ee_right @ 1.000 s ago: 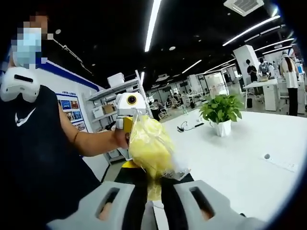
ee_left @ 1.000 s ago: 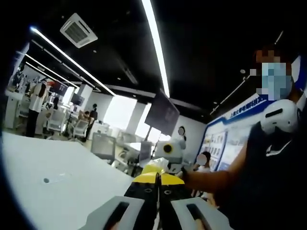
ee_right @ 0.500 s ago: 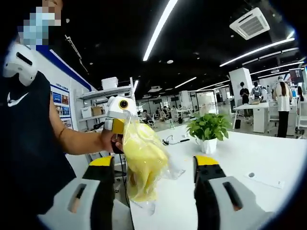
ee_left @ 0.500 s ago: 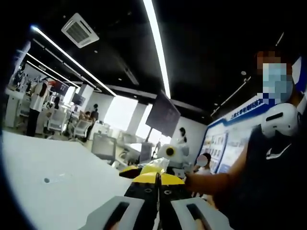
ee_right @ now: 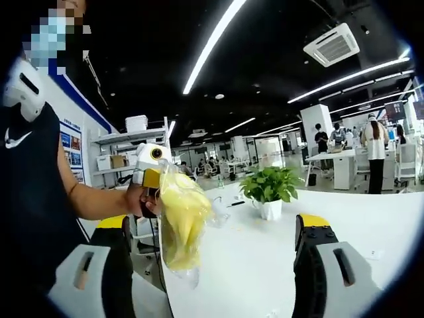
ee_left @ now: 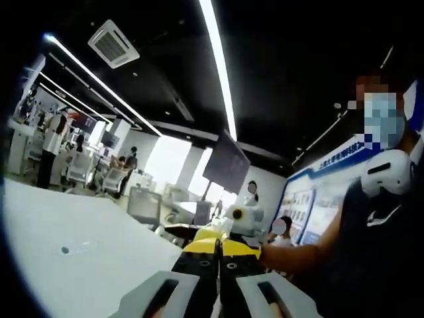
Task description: Compare the silicone blocks by pressing each to a similar depth, holding the contact briefly, and releasing to observe deformation and rebound differences across the visible hardness samples.
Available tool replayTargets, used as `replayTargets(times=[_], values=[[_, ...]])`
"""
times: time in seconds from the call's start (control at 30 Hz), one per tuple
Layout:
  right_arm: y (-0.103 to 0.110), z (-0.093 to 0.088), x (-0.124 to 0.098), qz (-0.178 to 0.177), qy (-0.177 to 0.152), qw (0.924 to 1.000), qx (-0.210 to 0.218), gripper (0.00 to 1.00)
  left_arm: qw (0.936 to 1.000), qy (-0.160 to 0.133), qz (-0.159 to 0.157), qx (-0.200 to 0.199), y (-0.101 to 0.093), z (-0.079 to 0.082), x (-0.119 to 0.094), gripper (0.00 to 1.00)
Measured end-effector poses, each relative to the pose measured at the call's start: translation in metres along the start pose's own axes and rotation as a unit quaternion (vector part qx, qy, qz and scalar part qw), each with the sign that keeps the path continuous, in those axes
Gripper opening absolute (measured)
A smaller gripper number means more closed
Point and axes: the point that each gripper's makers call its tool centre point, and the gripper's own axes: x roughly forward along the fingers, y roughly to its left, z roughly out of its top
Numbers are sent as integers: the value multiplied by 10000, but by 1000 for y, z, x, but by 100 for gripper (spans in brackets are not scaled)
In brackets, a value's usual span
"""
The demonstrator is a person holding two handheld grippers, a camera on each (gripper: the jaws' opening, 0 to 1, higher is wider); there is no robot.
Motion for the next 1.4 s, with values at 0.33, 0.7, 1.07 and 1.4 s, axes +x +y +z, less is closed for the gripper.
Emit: replayTargets(times=[0.33,0.7,1.07,1.4], values=[[-17,-7,-26,-484,33,9987,-126,97,9988,-96,326,-365,20,-1,-3,0],[-40,-43,-78,-1258,262,9916,-156,97,9968,7,465,-653,31,-16,-2,0],[-49,-73,-125,-1873,443,9811,-173,97,9921,-60,607,-1098,46,-30,-6,0],[-53,-111,-157,-2322,917,9677,-344,97,9855,-174,740,-1518,61,-40,-11,0]])
